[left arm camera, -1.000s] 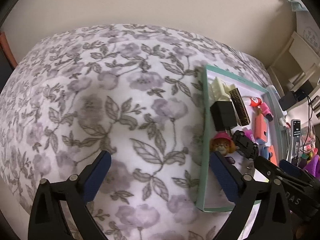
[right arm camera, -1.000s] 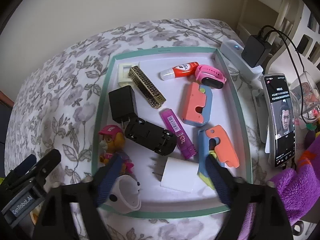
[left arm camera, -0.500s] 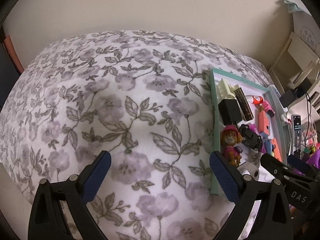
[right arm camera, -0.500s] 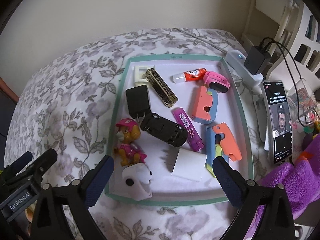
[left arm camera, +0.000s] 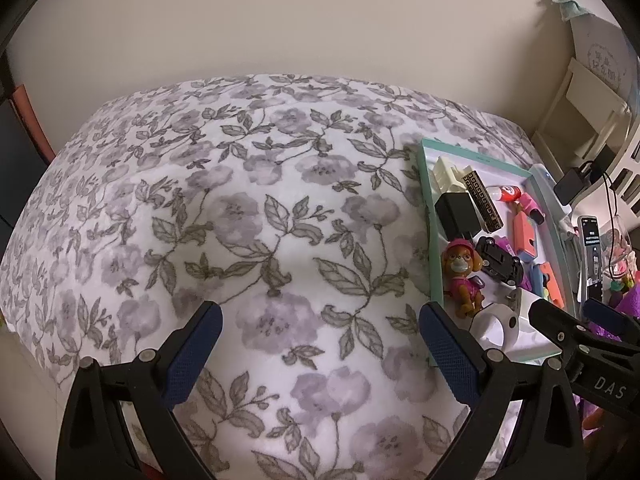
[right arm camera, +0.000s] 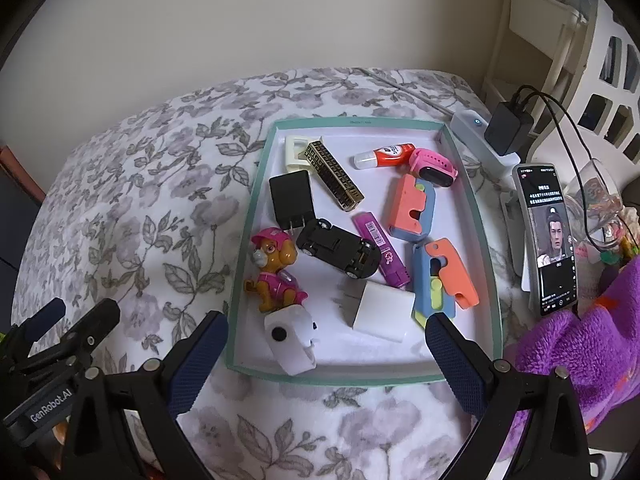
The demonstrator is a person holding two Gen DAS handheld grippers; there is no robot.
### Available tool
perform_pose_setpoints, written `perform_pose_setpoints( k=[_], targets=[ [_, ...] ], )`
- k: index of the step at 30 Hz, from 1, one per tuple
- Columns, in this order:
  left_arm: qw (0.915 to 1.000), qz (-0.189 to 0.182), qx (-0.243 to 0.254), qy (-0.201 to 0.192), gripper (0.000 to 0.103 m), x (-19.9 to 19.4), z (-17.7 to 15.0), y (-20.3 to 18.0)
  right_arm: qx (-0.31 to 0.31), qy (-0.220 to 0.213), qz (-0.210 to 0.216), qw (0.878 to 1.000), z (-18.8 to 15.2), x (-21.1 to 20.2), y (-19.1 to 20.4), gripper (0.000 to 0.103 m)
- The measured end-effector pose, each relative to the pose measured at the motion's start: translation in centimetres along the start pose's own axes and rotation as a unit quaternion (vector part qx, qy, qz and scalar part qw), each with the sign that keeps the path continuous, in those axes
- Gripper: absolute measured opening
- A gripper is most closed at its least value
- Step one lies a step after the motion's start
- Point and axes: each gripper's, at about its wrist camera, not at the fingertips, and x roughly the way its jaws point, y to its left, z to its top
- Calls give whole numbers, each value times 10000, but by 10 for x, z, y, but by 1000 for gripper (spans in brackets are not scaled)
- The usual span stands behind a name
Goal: Organize rigid objects
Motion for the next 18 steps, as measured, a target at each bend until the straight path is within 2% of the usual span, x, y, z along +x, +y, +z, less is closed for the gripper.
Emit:
perform_pose_setpoints(
  k=[10, 18],
  targets=[
    [9996, 87, -202, -154, 99, -12, -3, 13, -65, -157, -16, 9999, -8, -13, 3, 101],
    [9992, 291, -141, -229, 99, -18, -6, 13, -117, -226, -15, 9997, -12, -20, 6, 101]
  ],
)
